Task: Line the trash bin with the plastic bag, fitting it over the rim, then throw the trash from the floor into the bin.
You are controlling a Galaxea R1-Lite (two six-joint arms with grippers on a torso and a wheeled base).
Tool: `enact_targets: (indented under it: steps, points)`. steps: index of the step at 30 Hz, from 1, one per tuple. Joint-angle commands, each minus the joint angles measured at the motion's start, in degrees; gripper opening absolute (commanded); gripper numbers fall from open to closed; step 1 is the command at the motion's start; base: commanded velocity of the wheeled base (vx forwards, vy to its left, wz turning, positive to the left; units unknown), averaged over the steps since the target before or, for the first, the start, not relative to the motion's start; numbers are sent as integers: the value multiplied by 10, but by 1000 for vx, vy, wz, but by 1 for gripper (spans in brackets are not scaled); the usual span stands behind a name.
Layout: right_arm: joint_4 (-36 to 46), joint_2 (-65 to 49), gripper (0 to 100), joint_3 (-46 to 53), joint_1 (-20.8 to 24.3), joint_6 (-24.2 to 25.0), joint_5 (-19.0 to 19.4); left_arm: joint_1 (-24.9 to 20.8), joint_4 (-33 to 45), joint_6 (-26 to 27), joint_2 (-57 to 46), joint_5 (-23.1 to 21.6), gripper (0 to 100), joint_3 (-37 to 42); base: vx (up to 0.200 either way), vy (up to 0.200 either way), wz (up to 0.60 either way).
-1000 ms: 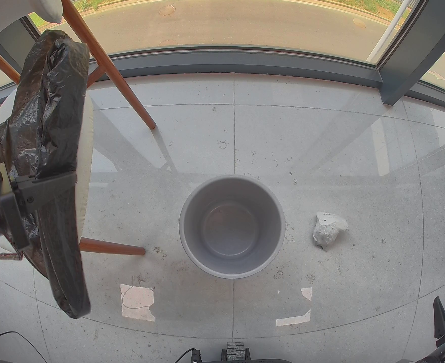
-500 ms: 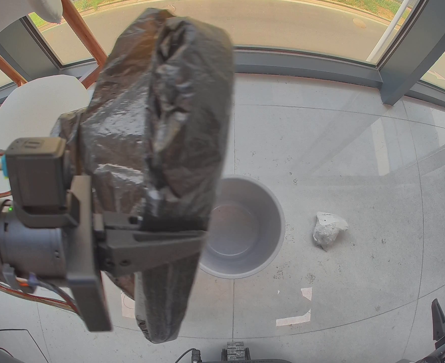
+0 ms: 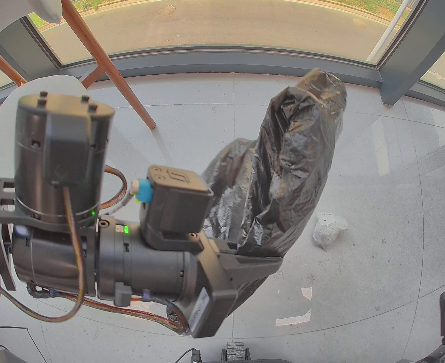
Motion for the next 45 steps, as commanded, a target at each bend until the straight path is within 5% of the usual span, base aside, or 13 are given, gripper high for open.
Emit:
enact_targets:
  steps: [1,6,13,20,26,32,45]
  points:
    - [-38,112,100,-58,85,24,3,17,1,-2,17,-1,0,13,0,0,0]
    - [-37,216,100,-95,214,94,-7,66,-1,24,40,7,0,48,0,0,0]
    - [-49,397,100,-214,238,155,22,127,-1,86,58,52,0,44,0,0,0]
    - [-88,555,100,-329,257,173,37,130,-2,127,61,129,0,33,0,0,0]
    - [-83,648,100,-390,339,226,30,124,-33,154,61,181,0,24,0,0,0]
    - [-84,738,100,-409,392,236,4,97,-53,179,87,181,0,21,0,0,0]
    - [-76,910,100,-588,417,236,-102,89,-90,182,123,183,0,19,0,0,0]
